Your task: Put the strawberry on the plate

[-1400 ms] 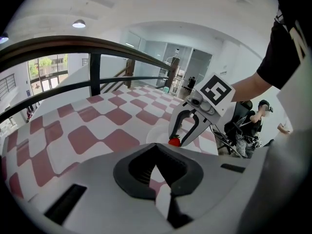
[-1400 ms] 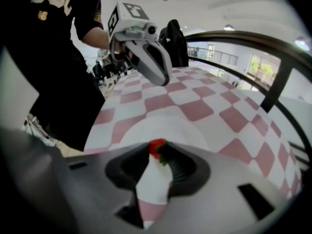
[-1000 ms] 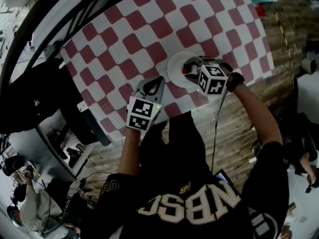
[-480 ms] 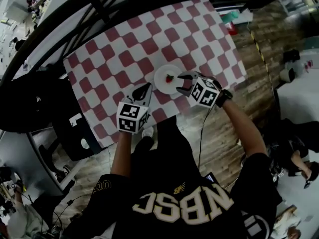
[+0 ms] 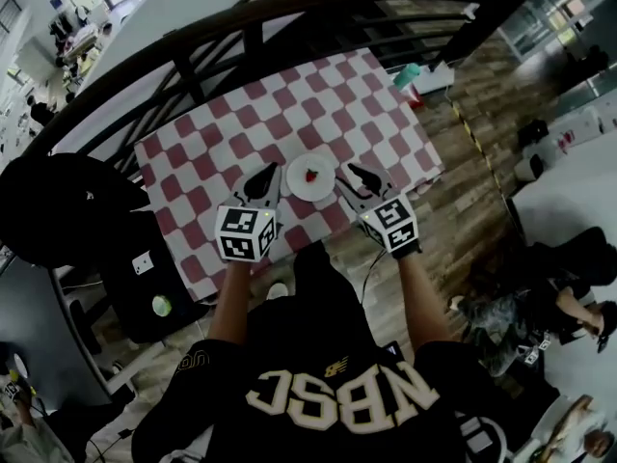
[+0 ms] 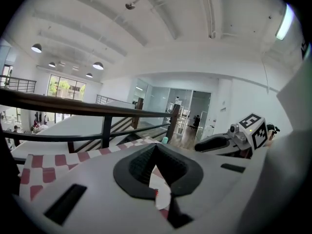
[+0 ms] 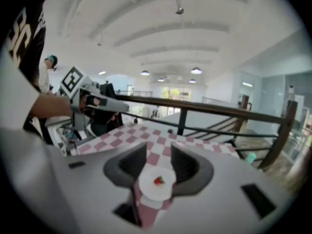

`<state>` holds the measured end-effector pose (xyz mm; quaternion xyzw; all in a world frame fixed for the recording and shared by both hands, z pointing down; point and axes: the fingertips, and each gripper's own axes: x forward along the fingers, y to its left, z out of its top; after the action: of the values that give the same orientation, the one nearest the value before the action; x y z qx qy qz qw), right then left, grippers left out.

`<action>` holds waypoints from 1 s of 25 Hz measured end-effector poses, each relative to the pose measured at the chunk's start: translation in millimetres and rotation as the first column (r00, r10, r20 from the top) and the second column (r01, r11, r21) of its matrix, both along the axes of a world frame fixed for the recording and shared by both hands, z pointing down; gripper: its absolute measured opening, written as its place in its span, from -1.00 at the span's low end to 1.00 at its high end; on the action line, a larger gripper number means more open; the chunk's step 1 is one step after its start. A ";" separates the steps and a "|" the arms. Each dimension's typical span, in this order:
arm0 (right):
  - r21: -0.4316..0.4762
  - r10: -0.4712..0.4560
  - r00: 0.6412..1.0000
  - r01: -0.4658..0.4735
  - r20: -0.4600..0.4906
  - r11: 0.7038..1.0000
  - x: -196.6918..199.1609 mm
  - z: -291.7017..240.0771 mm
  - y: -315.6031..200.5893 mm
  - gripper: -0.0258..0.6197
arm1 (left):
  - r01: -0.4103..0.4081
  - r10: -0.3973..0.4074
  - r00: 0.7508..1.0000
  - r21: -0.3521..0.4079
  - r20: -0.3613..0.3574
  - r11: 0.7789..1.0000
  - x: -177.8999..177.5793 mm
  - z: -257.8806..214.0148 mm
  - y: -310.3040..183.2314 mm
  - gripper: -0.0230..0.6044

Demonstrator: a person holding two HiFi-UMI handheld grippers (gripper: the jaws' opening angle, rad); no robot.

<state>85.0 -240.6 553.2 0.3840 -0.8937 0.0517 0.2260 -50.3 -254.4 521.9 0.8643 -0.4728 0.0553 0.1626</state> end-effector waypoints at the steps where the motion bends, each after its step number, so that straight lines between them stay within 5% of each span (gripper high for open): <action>1: 0.019 0.024 0.999 -0.024 0.030 1.000 -2.0 -9.3 6.7 -0.42 | -0.007 0.007 1.000 0.019 -0.002 1.000 2.2 -7.1 3.9 -0.90; 6: 0.033 0.201 0.959 -0.211 0.198 0.977 -11.6 -44.6 33.1 -0.72 | -0.041 0.041 0.999 0.096 -0.002 0.995 16.8 -33.2 31.0 -0.90; 12: 0.077 0.317 0.897 -0.356 0.308 0.931 -22.4 -73.8 57.6 -0.83 | -0.057 0.058 0.998 0.150 -0.003 0.987 32.5 -42.9 60.2 -0.90; 25: 0.177 0.414 0.876 -0.461 0.248 0.869 -21.6 -89.8 74.5 -0.86 | 0.028 -0.025 1.000 0.245 -0.014 0.969 11.0 -70.0 81.5 -0.90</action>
<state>63.4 -166.1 463.4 0.5937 -0.8008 0.0366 0.0701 -39.3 -172.9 451.9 0.8717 -0.4866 -0.0102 0.0579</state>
